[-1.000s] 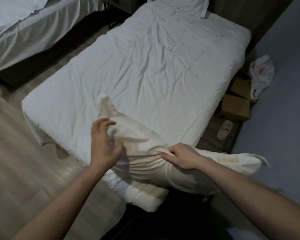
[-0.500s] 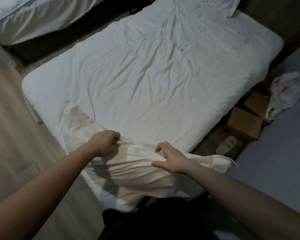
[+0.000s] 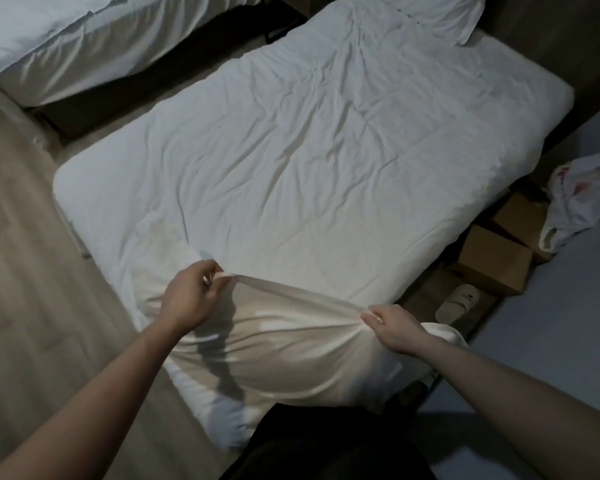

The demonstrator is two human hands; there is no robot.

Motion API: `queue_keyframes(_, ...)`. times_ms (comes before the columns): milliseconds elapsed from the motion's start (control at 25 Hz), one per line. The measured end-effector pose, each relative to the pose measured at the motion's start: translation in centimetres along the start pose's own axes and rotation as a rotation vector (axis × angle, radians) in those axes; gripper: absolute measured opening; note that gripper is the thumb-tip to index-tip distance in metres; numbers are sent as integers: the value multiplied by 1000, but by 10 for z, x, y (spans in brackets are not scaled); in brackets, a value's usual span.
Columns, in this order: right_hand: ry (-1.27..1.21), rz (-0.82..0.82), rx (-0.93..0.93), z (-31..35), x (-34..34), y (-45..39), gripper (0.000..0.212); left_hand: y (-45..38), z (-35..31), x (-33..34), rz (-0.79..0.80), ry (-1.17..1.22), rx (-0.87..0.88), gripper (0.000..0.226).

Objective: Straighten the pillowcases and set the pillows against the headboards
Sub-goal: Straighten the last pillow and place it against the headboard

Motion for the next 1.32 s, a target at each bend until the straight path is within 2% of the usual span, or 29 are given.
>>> queue_keyframes(240, -154, -158, -148, 43, -36, 25, 47, -7, -2, -41, -121, 159, -16, 22)
queue_keyframes(400, -248, -231, -205, 63, -52, 47, 47, 7, 1, -55, -118, 289, -42, 31)
queue_keyframes(560, -293, -327, -231, 67, -90, 66, 47, 12, -21, -65, -100, 381, -31, 33)
queue_keyframes(880, -356, -498, -257, 25, -196, 70, 45, -37, -135, -75, -129, 407, 60, 32)
queue_keyframes(1320, -371, -507, -324, -66, -382, 22, 47, -143, -326, -59, -262, 352, 39, 27)
Point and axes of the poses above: each hand's wrist, its own y-axis away from the middle knuckle, its own x-axis out of the palm, z = x × y, the point moved 7 cm from there along -y, towards the middle knuckle, and after that the axes turned 10 degrees about -y, right-handed, at the moved point
